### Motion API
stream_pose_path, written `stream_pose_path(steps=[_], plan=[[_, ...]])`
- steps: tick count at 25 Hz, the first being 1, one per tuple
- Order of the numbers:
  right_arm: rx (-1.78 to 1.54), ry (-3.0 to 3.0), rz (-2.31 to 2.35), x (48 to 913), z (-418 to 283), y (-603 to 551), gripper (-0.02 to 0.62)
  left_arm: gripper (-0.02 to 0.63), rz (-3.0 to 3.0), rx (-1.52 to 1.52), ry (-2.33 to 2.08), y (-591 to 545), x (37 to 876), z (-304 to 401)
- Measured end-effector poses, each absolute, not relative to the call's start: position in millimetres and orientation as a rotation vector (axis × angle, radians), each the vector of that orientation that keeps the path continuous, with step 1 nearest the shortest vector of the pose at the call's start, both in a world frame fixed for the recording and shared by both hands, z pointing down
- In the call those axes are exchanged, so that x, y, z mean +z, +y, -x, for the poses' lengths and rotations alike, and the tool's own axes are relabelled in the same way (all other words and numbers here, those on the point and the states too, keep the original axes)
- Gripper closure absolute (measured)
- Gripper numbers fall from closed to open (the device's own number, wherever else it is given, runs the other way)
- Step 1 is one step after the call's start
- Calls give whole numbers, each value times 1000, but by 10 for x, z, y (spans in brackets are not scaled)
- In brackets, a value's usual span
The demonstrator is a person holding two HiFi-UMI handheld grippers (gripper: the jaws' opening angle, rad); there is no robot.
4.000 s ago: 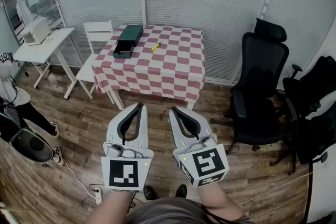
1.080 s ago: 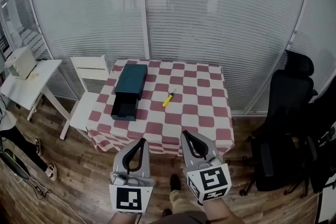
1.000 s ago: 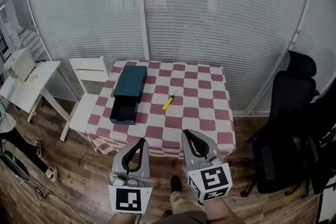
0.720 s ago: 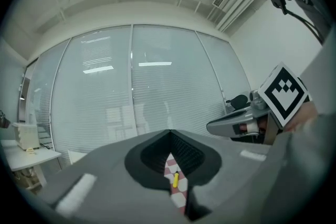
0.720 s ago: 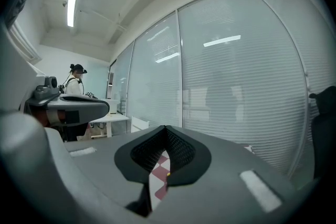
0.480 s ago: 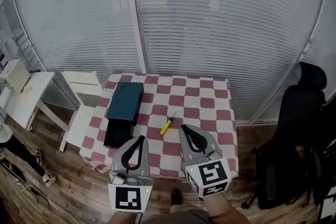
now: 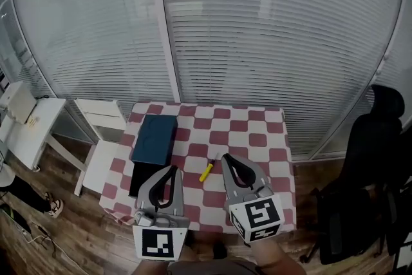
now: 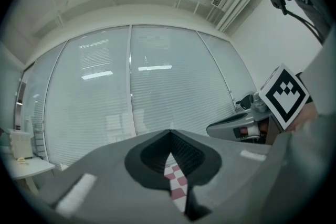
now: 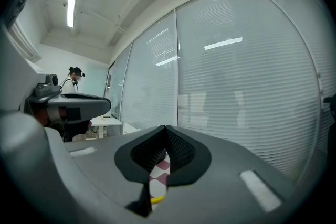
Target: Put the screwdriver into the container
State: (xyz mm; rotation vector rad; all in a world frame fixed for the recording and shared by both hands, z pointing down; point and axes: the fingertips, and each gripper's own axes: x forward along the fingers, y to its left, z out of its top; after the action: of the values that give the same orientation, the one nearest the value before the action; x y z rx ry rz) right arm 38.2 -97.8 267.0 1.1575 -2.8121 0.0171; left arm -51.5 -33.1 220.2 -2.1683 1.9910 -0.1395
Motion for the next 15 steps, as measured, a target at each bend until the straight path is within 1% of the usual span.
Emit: stream_pose_path(steps=[5,15], plan=[[28,-2771,-1235,2718,-295,-1185,572,606,2245,-140,1911,-571,2255,564],[103,-2651,-1341,2999,-12,-1615,571,606,2393,-140,1845,-1003,2396,918]])
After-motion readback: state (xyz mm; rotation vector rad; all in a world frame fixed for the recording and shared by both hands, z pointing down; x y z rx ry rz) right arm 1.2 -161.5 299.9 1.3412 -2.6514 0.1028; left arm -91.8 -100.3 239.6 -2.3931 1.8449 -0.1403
